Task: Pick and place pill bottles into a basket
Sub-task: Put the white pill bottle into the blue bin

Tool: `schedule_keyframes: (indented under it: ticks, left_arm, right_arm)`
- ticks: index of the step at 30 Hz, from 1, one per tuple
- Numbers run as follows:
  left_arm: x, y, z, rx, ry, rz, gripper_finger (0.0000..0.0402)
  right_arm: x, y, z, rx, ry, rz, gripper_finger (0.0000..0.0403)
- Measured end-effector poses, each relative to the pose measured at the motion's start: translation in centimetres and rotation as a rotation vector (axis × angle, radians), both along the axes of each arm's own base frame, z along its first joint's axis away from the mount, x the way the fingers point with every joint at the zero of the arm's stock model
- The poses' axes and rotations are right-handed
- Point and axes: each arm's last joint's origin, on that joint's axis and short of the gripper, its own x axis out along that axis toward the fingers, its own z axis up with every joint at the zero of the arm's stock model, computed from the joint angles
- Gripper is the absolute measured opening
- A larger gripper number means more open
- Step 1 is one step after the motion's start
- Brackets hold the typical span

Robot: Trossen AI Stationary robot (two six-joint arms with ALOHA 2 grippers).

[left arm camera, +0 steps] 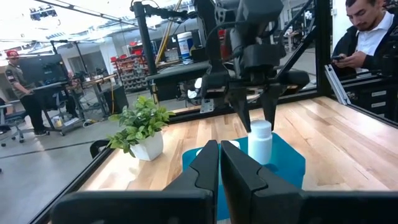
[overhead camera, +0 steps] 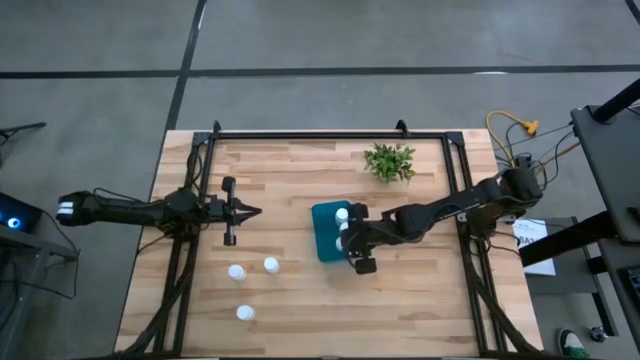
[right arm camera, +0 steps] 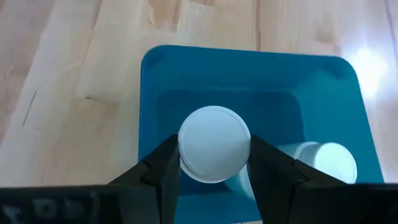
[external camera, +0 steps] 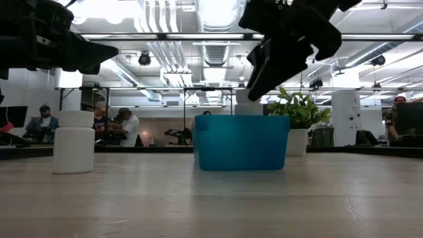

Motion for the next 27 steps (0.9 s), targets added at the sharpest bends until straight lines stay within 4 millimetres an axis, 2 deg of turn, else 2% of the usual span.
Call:
schedule_keyframes:
  ticks: [10, 27]
  left_arm:
    - [0.2, 0.0, -0.3, 0.0, 0.024, 0.007, 0.0]
    - [0.3, 0.1, -0.5, 0.0, 0.044, 0.026, 0.0]
  right_arm:
    - [-1.8, -0.5, -0.5, 0.042, -0.022, -0.035, 0.0143]
    - [-1.9, -0.5, -1.7, 0.069, -0.007, -0.037, 0.0143]
